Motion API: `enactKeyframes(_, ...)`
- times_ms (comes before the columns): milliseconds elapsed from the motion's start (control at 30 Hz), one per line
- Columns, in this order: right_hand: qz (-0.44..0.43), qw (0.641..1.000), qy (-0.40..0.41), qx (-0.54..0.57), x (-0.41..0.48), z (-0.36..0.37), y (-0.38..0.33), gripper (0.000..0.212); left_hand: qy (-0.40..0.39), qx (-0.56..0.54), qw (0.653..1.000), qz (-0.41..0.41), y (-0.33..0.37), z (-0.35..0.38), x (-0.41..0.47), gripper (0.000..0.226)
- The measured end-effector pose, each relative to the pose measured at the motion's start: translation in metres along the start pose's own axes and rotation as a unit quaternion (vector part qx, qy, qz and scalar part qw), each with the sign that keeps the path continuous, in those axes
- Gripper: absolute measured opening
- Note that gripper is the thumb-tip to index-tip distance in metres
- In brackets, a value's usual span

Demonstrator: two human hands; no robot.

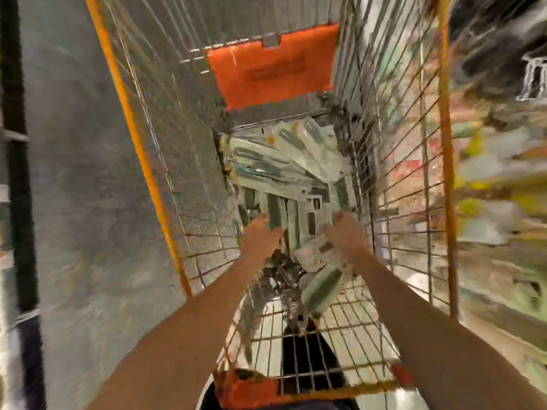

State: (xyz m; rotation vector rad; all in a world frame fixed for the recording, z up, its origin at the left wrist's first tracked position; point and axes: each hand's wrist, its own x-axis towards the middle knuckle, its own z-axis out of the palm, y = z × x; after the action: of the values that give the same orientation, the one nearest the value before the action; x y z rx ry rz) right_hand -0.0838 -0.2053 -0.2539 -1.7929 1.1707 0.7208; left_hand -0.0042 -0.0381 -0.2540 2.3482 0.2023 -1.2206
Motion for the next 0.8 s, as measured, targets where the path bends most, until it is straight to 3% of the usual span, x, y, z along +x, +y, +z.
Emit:
enactKeyframes(100, -0.021, 0.999, 0.012, -0.045, 0.031, 0.009, 0.001, 0.045, 0.006, -0.053, 0.998, -0.022, 0.001, 0.017, 0.029, 0.071)
enactKeyframes(267, -0.007, 0.997, 0.004, -0.075, 0.06, 0.029, 0.008, 0.041, 0.03, -0.038, 0.997, -0.064, 0.0, 0.049, 0.059, 0.102)
enactKeyframes(333, -0.011, 0.997, 0.001, -0.081, 0.069, 0.035, 0.01, 0.05, 0.05, -0.042, 0.995, -0.073, 0.003, 0.057, 0.063, 0.106)
enactKeyframes(433, -0.012, 0.99, -0.036, -0.133, 0.076, 0.039, 0.014, 0.091, 0.046, -0.097, 0.99, -0.091, 0.003, 0.069, 0.068, 0.09)
enactKeyframes(500, -0.022, 0.989, -0.043, -0.14, 0.078, 0.038, 0.014, 0.101, 0.03, -0.103, 0.991, -0.078, 0.0, 0.073, 0.07, 0.068)
enactKeyframes(600, -0.03, 0.994, -0.039, -0.098, 0.082, 0.037, 0.019, 0.089, 0.026, -0.102, 0.994, -0.039, -0.001, 0.076, 0.066, 0.044)
enactKeyframes(800, -0.042, 0.997, -0.055, 0.043, 0.065, 0.029, 0.025, 0.049, -0.006, -0.099, 0.995, 0.018, -0.009, 0.055, 0.051, 0.032)
